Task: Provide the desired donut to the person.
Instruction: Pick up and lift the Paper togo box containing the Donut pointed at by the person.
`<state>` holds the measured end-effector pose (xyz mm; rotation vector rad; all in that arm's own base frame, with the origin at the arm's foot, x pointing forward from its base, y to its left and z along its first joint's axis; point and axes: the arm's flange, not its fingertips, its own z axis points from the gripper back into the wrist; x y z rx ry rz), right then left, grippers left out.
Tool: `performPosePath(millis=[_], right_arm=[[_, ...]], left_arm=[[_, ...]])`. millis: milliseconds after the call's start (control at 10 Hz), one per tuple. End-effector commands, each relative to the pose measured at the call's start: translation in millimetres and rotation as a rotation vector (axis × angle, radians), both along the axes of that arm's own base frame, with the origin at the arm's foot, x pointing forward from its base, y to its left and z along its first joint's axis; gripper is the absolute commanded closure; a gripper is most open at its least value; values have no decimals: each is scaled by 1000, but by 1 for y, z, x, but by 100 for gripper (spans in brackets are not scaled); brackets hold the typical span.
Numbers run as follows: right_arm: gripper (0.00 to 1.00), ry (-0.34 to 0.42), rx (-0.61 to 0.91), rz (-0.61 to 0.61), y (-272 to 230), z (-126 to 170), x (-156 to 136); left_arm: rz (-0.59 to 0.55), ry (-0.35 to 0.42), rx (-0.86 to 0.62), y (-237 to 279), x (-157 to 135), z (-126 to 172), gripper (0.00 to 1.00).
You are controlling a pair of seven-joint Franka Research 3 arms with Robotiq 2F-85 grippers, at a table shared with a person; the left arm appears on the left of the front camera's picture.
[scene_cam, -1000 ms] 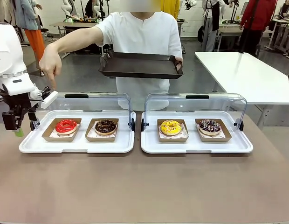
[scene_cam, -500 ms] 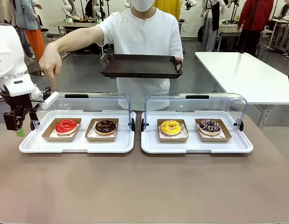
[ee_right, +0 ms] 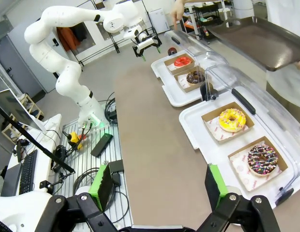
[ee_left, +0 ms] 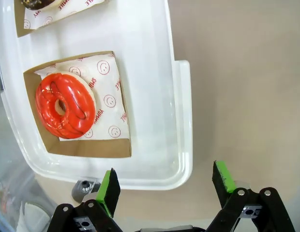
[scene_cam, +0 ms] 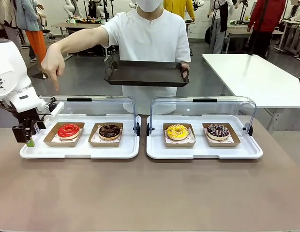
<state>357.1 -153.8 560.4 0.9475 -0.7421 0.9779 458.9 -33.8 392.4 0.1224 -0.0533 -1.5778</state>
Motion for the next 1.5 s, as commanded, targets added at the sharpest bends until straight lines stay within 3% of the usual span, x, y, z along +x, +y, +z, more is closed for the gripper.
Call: performPosePath(millis=[0,600,1400], right_arm=[[0,-7,14,5,1,0,1],[0,-7,14,5,1,0,1],[0,-7,14,5,1,0,1]], left_arm=[[-23,-20,-57,2,14,-11,0],[-32,-50,-73,7,31,-38,0],[-33,-11,-86,7,55,-59,0]])
